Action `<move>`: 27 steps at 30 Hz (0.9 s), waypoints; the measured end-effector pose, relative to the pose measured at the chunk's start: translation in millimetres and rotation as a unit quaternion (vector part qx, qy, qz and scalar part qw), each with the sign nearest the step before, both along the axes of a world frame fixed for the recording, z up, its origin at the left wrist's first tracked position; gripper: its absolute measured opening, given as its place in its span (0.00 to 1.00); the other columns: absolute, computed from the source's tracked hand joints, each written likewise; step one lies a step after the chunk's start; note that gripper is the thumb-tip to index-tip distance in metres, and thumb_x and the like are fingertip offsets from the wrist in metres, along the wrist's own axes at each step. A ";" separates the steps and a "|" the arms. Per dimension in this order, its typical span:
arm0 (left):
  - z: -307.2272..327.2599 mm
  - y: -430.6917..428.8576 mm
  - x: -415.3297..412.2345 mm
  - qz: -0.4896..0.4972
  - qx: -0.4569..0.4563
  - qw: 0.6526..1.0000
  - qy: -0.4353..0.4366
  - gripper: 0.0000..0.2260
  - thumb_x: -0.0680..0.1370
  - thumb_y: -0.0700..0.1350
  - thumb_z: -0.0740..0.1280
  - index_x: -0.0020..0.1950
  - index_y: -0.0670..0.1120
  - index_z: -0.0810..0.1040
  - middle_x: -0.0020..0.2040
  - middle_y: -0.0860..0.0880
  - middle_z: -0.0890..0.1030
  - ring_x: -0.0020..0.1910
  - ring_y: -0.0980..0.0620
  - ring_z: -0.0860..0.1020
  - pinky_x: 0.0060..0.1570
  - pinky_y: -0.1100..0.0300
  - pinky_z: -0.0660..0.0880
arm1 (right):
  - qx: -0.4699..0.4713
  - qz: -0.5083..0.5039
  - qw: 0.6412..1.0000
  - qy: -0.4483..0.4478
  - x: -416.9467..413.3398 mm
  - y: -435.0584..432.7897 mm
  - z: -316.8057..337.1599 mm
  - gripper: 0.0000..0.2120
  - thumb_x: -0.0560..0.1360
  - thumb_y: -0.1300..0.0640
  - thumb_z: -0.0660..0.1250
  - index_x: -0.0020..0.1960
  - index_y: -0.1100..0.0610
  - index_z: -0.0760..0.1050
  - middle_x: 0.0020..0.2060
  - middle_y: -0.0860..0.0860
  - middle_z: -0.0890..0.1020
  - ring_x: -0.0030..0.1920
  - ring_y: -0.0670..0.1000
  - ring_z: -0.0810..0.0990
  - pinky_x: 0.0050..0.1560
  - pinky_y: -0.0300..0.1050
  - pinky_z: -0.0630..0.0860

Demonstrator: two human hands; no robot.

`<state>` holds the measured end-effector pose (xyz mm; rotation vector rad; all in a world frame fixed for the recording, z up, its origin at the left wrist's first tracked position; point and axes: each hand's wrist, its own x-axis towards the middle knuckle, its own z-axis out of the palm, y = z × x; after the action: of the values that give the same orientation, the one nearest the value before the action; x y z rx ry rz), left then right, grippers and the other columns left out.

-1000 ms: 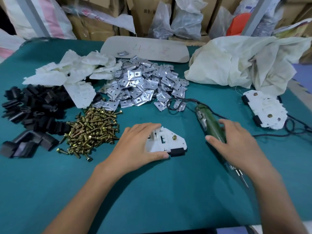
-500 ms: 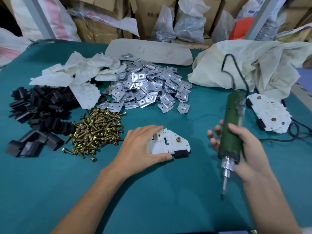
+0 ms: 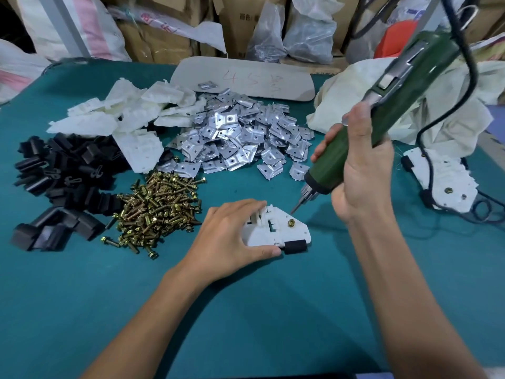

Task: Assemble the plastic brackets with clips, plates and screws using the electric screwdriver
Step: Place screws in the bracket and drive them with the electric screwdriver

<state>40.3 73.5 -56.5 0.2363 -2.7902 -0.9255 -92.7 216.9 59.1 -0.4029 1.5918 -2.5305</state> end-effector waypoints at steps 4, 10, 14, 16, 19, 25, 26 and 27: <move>0.2 0.4 0.1 0.001 -0.001 1.000 0.004 0.42 0.65 0.77 0.66 0.75 0.57 0.70 0.71 0.61 0.73 0.69 0.60 0.67 0.68 0.57 0.62 | 0.015 0.005 1.000 0.001 0.5 -2.8 -9.7 0.21 0.70 0.42 0.74 0.50 0.57 0.72 0.33 0.50 0.78 0.29 0.51 0.76 0.33 0.47 0.77; 0.6 -0.3 -0.6 -0.002 -0.003 1.000 -0.002 0.43 0.65 0.76 0.67 0.75 0.57 0.69 0.72 0.61 0.72 0.70 0.60 0.66 0.68 0.60 0.58 | 0.027 -0.004 0.999 0.022 1.6 0.8 -13.4 0.17 0.72 0.43 0.73 0.46 0.55 0.74 0.32 0.50 0.78 0.29 0.51 0.76 0.32 0.46 0.77; 1.3 0.1 0.0 -0.003 -0.003 1.000 -0.006 0.44 0.65 0.77 0.65 0.75 0.57 0.69 0.72 0.60 0.72 0.70 0.59 0.67 0.68 0.59 0.59 | 0.017 -0.001 0.999 0.029 2.4 1.9 -11.0 0.18 0.71 0.41 0.76 0.45 0.53 0.76 0.33 0.50 0.78 0.29 0.52 0.76 0.31 0.46 0.76; 1.7 0.3 0.6 -0.002 -0.001 1.000 -0.005 0.43 0.65 0.77 0.65 0.75 0.57 0.69 0.72 0.60 0.72 0.70 0.59 0.67 0.67 0.59 0.58 | 0.027 0.007 0.999 0.035 2.9 1.3 -11.6 0.25 0.67 0.37 0.78 0.47 0.55 0.74 0.33 0.50 0.78 0.30 0.52 0.77 0.32 0.46 0.77; 2.4 0.4 0.2 -0.001 0.002 1.000 -0.002 0.43 0.64 0.76 0.66 0.75 0.56 0.70 0.71 0.60 0.73 0.70 0.59 0.67 0.67 0.60 0.59 | 0.050 0.012 0.997 0.054 4.6 -0.7 -13.4 0.32 0.63 0.34 0.78 0.49 0.58 0.72 0.33 0.50 0.78 0.30 0.52 0.77 0.34 0.47 0.77; 2.5 1.6 0.3 0.005 -0.003 1.000 0.000 0.42 0.65 0.75 0.68 0.74 0.56 0.71 0.71 0.58 0.73 0.70 0.58 0.68 0.68 0.59 0.59 | 0.119 -0.004 0.983 0.137 11.7 -2.2 -18.7 0.28 0.63 0.36 0.81 0.47 0.58 0.80 0.38 0.59 0.84 0.39 0.57 0.84 0.44 0.55 0.83; 2.6 1.7 0.4 0.006 -0.003 1.000 0.000 0.42 0.64 0.76 0.67 0.74 0.56 0.71 0.71 0.57 0.74 0.70 0.57 0.68 0.68 0.58 0.60 | 0.122 0.015 0.981 0.147 12.2 -3.0 -19.3 0.28 0.64 0.37 0.81 0.47 0.60 0.81 0.41 0.62 0.84 0.41 0.61 0.84 0.46 0.59 0.83; 2.6 1.8 0.5 0.006 -0.002 1.000 0.000 0.42 0.64 0.76 0.66 0.74 0.57 0.71 0.71 0.57 0.74 0.70 0.57 0.68 0.69 0.57 0.61 | 0.121 0.035 0.980 0.152 12.6 -3.8 -19.4 0.27 0.65 0.38 0.81 0.47 0.61 0.82 0.41 0.63 0.84 0.43 0.64 0.85 0.46 0.62 0.84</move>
<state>40.8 75.3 -53.9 0.2530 -2.7874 -0.9168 -80.1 213.1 39.7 -0.8304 1.9235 -2.2693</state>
